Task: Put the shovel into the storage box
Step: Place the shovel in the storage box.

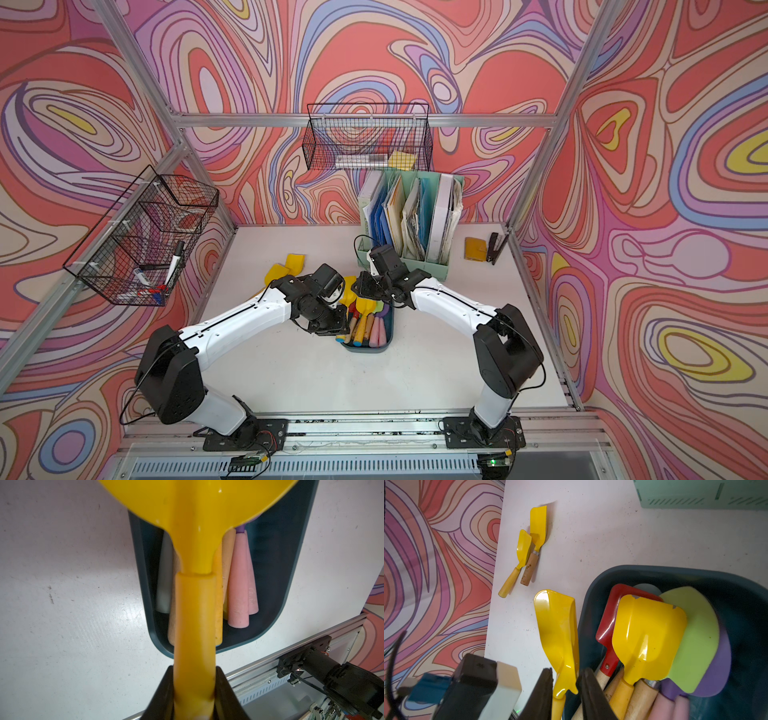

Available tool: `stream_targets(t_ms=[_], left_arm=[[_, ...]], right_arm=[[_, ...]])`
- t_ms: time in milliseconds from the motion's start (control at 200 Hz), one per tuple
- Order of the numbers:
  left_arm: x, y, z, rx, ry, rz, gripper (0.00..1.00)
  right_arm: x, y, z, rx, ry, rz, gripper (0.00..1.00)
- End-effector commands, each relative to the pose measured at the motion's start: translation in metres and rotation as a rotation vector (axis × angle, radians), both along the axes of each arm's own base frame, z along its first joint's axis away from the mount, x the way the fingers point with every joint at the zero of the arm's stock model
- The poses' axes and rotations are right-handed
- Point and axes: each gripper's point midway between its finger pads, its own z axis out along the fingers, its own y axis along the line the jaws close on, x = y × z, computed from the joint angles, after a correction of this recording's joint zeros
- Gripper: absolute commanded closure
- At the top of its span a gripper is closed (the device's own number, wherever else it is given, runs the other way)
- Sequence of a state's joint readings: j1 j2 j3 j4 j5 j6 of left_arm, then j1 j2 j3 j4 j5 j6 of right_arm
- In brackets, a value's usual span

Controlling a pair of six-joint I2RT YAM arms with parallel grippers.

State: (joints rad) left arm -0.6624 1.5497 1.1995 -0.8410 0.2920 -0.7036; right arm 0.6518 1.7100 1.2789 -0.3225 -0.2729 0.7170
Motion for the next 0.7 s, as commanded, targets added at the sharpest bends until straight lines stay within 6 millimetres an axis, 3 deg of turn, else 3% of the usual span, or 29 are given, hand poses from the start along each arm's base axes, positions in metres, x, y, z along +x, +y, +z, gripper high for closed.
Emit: stream_targets(t_ms=[0,501,691], left_arm=[[0.001,-0.001,0.006,0.015,-0.014,-0.016,1.00],[-0.001,-0.007,0.014,0.006,-0.025,-0.029,1.00],[-0.002,-0.008,0.013,0.006,-0.023,-0.034,1.00]], right_arm=[[0.003,0.003,-0.001,-0.011,-0.006,-0.012,0.74],[0.003,0.004,-0.016,-0.032,0.016,-0.016,0.80],[0.004,0.003,-0.016,-0.037,0.014,-0.023,0.93]])
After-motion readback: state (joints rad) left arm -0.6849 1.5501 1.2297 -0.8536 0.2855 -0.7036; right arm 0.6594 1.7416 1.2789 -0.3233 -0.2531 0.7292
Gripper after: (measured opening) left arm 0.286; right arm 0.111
